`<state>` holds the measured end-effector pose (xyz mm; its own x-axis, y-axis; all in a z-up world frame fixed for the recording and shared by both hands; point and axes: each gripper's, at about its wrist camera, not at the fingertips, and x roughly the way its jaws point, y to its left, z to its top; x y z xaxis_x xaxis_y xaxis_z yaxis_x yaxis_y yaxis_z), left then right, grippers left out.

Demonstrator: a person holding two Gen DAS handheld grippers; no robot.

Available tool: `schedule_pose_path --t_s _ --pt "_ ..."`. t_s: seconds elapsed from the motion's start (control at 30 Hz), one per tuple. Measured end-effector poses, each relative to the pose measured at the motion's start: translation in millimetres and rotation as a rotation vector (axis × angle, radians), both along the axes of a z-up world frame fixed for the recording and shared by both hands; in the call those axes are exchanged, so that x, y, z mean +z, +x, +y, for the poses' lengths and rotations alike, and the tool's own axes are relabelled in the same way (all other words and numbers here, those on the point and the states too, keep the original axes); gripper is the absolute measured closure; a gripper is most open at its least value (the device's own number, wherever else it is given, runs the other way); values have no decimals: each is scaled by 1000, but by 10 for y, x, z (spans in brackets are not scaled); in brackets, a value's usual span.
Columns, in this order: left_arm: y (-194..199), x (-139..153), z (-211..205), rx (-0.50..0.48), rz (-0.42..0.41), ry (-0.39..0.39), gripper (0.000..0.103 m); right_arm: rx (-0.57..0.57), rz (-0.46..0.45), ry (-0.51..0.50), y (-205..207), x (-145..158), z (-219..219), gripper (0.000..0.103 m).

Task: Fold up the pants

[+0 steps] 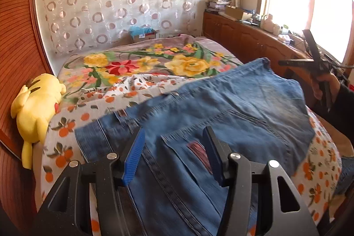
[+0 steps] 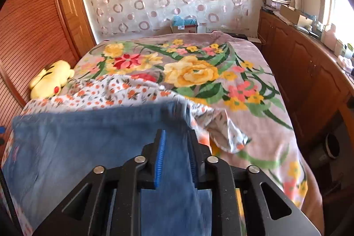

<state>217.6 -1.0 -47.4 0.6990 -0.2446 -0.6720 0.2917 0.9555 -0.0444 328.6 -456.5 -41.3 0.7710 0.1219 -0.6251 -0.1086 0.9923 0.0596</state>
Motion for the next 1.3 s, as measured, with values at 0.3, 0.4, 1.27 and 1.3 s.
schedule_pose_path --t_s 0.3,0.4,1.27,1.3 --pt "-494 -71 -242 -31 4 -11 48 102 -9 11 -1106 -177 337 66" --pt "-628 -115 -237 -27 20 -28 48 142 -8 41 -1393 -252 460 66" --pt "-1224 -611 582 162 105 -3 48 330 43 131 -1361 -407 1095 70" --pt "-1235 -584 569 164 97 0 48 334 24 139 -1359 -357 1081 78"
